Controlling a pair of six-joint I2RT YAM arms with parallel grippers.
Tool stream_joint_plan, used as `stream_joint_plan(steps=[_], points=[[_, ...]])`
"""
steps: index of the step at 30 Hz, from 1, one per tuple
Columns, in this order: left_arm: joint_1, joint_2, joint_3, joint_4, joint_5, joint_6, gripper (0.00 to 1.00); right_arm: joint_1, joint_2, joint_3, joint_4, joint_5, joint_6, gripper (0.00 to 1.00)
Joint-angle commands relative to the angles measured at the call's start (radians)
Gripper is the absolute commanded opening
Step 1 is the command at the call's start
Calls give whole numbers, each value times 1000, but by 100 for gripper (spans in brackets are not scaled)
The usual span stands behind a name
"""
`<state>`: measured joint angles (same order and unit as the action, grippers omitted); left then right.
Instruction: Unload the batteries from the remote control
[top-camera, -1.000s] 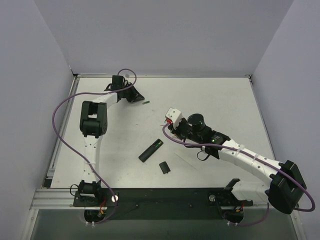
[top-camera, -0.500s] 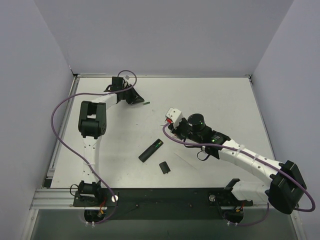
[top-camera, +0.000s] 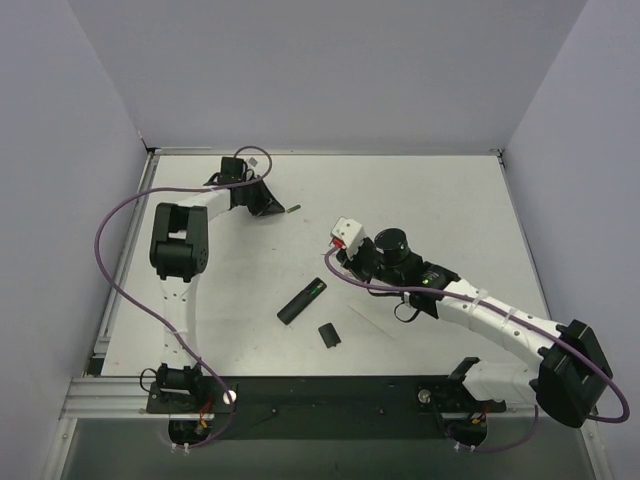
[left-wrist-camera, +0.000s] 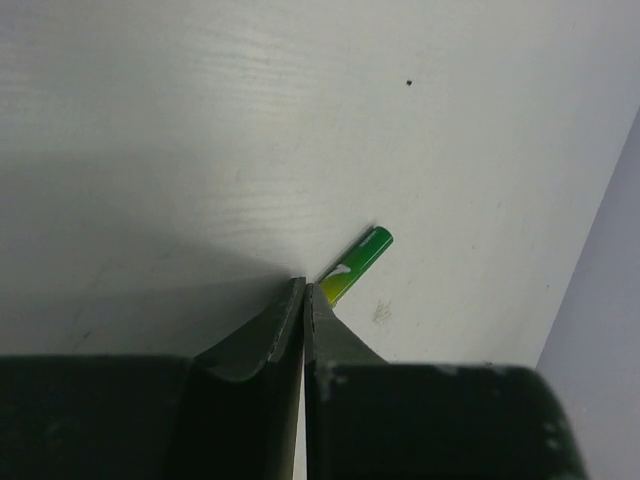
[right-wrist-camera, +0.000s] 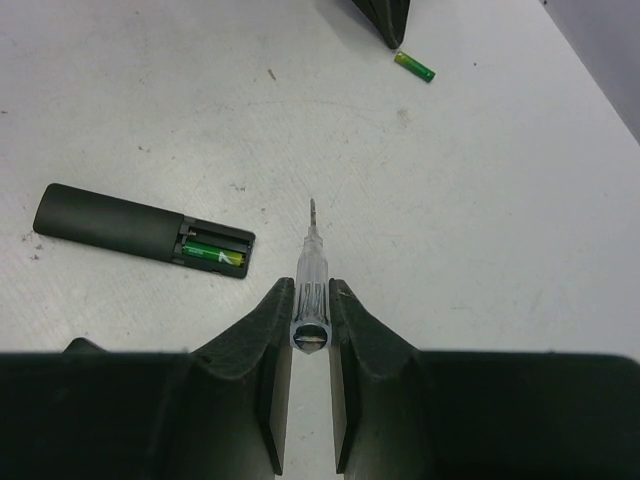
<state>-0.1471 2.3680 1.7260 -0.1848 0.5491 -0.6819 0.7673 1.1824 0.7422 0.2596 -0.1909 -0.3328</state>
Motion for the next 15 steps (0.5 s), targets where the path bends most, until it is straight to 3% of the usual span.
stream_joint_plan(steps=[1,4,8,11,15], points=[[17,-104,-7,-178,-70,35,13,9,43,8,6,-57,23,0],[30,-167,-17,-280,-93,30,13,21,65,-15,29,-110,8,0],[37,-309,-165,-303,-86,27,13,35,100,-20,4,-186,-95,0],[29,-420,-273,-262,27,15,14,46,128,29,-83,-214,-166,0],[26,-583,-559,-101,213,-62,14,56,137,69,-158,-214,-221,0]])
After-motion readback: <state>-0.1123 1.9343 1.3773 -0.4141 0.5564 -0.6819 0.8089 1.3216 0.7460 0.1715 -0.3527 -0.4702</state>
